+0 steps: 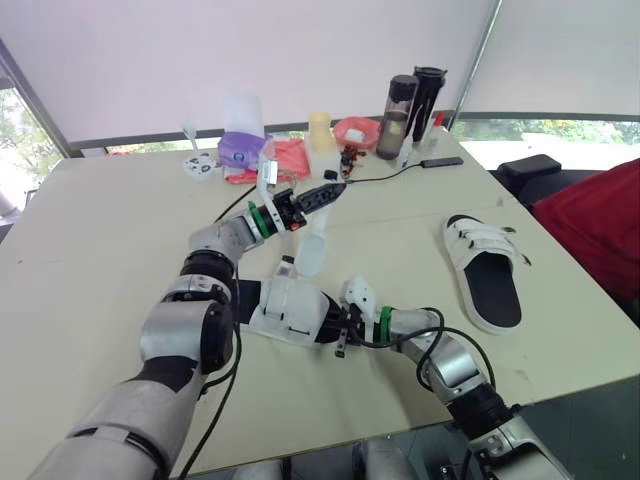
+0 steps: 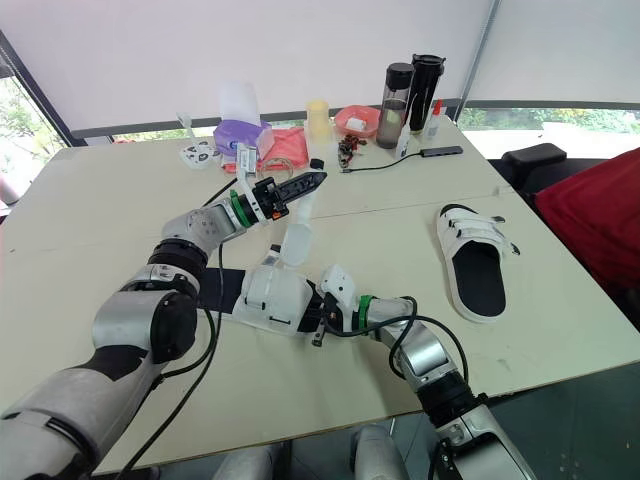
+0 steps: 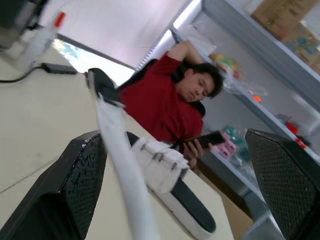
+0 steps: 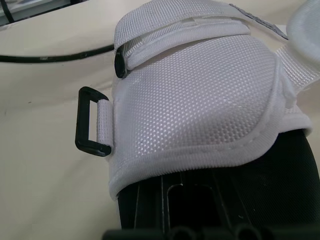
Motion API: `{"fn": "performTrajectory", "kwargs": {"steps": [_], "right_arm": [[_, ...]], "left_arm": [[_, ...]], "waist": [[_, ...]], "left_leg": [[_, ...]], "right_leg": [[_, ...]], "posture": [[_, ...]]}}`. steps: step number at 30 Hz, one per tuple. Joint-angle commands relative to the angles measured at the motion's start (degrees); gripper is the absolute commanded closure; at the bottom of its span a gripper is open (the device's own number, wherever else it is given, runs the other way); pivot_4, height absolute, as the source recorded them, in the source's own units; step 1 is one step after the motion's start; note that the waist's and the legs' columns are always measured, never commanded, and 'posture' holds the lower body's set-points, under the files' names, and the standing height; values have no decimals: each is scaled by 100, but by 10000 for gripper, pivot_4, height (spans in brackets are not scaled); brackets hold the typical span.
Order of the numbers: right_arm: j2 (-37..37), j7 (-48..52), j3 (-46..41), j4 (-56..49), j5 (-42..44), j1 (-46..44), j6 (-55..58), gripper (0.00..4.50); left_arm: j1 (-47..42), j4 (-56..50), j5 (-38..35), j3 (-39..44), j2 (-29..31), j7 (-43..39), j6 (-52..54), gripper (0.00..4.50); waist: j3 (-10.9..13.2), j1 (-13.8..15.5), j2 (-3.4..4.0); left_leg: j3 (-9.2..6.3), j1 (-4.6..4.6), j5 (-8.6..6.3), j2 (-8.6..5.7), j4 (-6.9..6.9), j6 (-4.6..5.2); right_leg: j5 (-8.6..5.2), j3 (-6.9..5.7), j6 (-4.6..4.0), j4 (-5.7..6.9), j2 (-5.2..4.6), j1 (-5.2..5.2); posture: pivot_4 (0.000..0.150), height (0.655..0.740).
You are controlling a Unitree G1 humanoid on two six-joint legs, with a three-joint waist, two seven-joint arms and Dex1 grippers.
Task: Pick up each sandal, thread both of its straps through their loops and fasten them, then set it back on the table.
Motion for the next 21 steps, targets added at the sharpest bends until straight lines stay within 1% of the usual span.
{"fn": "performTrajectory", "kwargs": {"steps": [1, 4, 7, 10, 13, 14, 15, 17, 18, 21], "right_arm": [[-89, -340, 86, 767, -442, 270, 294, 45000], [-74, -348, 91, 789, -448, 251, 289, 45000], [-65, -342, 96, 819, -456, 228, 272, 45000], [-54, -317, 111, 867, -464, 194, 248, 45000], [-58, -301, 123, 912, -469, 169, 216, 45000], [-58, -300, 125, 931, -471, 159, 202, 45000], [-61, -299, 127, 943, -473, 154, 191, 45000], [-66, -298, 131, 953, -475, 151, 177, 45000], [-71, -298, 133, 951, -475, 155, 172, 45000], [-90, -300, 131, 940, -474, 178, 157, 45000]], "left_arm": [[345, -881, 121, -430, 158, -496, 307, 1015], [538, -1182, 146, -507, 246, -456, 357, 1015], [566, -1249, 99, -449, 328, -332, 390, 1015], [524, -1283, 14, -363, 387, -272, 415, 8614], [498, -1361, -63, -321, 382, -260, 473, 22854], [496, -1384, -73, -324, 379, -264, 480, 28470], [503, -1431, -79, -344, 382, -294, 494, 32735], [533, -1580, -109, -382, 399, -361, 547, 43917], [557, -1690, -132, -401, 415, -398, 586, 44623], [683, -2185, -215, -491, 501, -598, 722, 44623]], "waist": [[1, -7, 3], [4, 0, 3], [5, 4, 1], [5, -4, 2], [5, -7, 2], [5, -7, 2], [5, -8, 2], [5, -9, 2], [5, -10, 2], [5, -14, 2]], "left_leg": [[0, 1, 0, 0, -1, 0], [-3, 1, 0, 2, -2, 0], [-5, 0, -1, 7, -1, -1], [-5, 1, -1, 7, -1, -1], [-6, 1, -1, 7, -1, -1], [-6, 1, -1, 7, -1, -1], [-6, 1, -1, 7, -1, -1], [-6, 2, -1, 7, -1, -1], [-6, 2, -1, 7, -1, -1], [-6, 2, -1, 8, -1, -1]], "right_leg": [[0, 0, 0, 0, 0, 0], [-1, 1, -2, 1, 0, -1], [-9, 1, -16, 1, -2, 0], [-10, 1, -18, 0, -2, 0], [-10, 1, -18, 1, -2, -1], [-10, 1, -18, 0, -2, 0], [-10, 1, -18, 0, -2, 0], [-10, 1, -18, 1, -2, 0], [-10, 1, -18, 1, -2, 0], [-10, 2, -18, 1, -2, 0]], "posture": [[1500, 7400], [1500, 7400], [1500, 7400], [1500, 7400], [1500, 7400], [1500, 7400], [1500, 7400], [1500, 7400], [1500, 7400], [1500, 7400]]}}
